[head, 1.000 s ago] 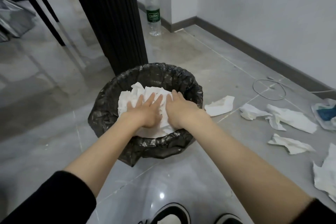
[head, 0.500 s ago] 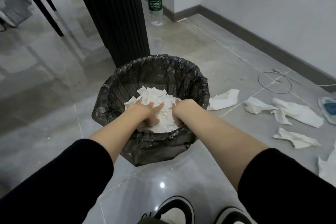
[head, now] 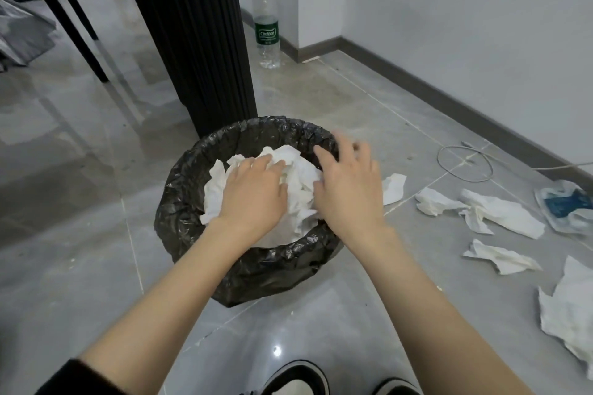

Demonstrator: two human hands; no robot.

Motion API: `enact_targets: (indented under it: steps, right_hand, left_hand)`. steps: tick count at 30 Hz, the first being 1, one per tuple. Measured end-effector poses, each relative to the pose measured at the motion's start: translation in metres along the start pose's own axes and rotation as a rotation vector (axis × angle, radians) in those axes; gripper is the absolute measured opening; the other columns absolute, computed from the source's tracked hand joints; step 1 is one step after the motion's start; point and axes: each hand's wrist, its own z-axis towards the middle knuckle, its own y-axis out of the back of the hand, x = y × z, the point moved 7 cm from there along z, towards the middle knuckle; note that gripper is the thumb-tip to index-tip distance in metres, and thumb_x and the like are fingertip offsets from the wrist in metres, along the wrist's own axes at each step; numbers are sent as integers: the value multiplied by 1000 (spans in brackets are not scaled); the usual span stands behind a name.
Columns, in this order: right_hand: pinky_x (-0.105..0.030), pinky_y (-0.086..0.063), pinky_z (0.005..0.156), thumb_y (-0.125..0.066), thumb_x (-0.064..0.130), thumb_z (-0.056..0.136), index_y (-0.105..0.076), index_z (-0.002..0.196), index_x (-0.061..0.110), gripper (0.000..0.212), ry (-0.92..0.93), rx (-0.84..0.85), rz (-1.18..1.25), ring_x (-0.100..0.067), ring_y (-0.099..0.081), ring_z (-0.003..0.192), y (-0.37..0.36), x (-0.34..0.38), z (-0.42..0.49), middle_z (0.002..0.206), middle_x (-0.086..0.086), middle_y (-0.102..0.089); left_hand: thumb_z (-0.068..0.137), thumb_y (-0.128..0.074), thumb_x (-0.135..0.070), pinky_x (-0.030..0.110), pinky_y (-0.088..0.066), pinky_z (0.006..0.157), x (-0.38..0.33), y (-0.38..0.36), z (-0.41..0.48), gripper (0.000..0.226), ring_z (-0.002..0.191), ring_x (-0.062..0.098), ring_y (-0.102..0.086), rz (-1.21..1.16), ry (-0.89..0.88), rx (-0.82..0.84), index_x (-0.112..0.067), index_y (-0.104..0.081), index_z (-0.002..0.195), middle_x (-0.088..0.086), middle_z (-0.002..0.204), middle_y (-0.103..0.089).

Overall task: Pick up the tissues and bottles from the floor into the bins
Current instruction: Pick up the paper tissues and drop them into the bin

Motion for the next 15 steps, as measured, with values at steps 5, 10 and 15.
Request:
enact_targets:
  steps: [5,10,15]
  right_hand:
    - [-28,-40,82,-47,24,97,-45,140,28,44,-242,27,466,-21,-52,104,-16,-40,-8,117,-5,-45]
    - [-13,-33,56,-52,25,95,-62,125,29,32,-284,23,759,-3,-45,53,-25,-55,-6,79,4,-56]
    - [-13,-34,51,-57,25,91,-68,116,31,27,-397,-87,870,-7,-39,43,-32,-61,-8,65,5,-59]
  left_hand:
    - [98,-32,-44,35,-37,99,-34,1,-24,45,129,19,-38,-168,-70,36,-25,-48,135,-4,139,-47]
    - [91,-31,-63,29,-40,94,-41,-14,-44,54,121,12,-41,-183,-140,121,-33,-47,133,-14,130,-51]
    - [85,-16,-67,29,-44,84,-48,-15,-46,67,112,15,-48,-47,-269,48,-35,-47,134,-15,123,-58]
